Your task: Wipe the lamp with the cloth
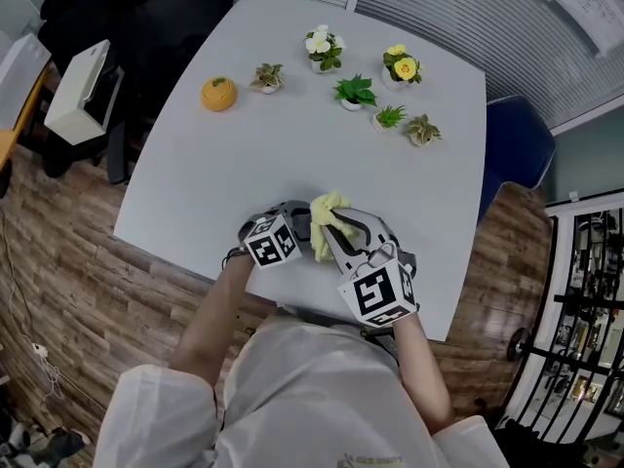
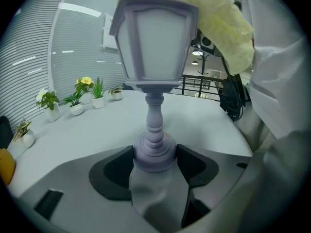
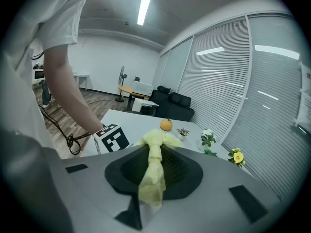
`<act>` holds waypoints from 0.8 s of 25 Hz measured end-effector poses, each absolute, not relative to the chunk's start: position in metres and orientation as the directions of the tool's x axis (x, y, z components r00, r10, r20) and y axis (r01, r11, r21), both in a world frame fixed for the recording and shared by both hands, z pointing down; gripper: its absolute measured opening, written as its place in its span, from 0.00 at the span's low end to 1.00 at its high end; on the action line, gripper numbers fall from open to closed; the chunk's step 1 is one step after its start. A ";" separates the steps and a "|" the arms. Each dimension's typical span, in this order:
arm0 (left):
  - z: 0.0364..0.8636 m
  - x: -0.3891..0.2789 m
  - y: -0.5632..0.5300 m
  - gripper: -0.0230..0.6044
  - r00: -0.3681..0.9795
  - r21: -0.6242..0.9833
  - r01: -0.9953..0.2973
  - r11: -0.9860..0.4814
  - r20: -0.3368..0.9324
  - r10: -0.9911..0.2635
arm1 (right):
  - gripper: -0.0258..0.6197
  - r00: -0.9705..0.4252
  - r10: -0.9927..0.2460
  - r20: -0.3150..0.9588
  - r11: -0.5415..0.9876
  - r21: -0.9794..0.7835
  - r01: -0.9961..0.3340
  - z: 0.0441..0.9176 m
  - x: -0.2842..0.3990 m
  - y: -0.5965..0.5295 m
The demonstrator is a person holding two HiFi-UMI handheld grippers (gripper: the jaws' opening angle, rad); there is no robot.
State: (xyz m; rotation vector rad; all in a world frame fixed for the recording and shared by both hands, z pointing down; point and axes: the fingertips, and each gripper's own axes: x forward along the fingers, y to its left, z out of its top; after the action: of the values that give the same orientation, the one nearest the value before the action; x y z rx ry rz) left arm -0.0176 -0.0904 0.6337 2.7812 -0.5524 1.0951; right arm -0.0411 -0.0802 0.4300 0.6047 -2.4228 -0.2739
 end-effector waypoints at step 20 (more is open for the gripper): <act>0.632 -0.018 -0.089 0.49 0.676 -0.037 -0.368 -0.929 0.676 -0.295 | 0.16 -0.716 -0.471 0.515 0.881 0.304 -0.362 0.430 -0.056 -0.100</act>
State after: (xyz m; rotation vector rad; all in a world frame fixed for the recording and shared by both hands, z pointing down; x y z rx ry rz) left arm -0.0181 -0.0888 0.6325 2.7813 -0.5520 1.0937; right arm -0.0563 -0.0999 0.4298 0.5995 -2.4445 -0.2406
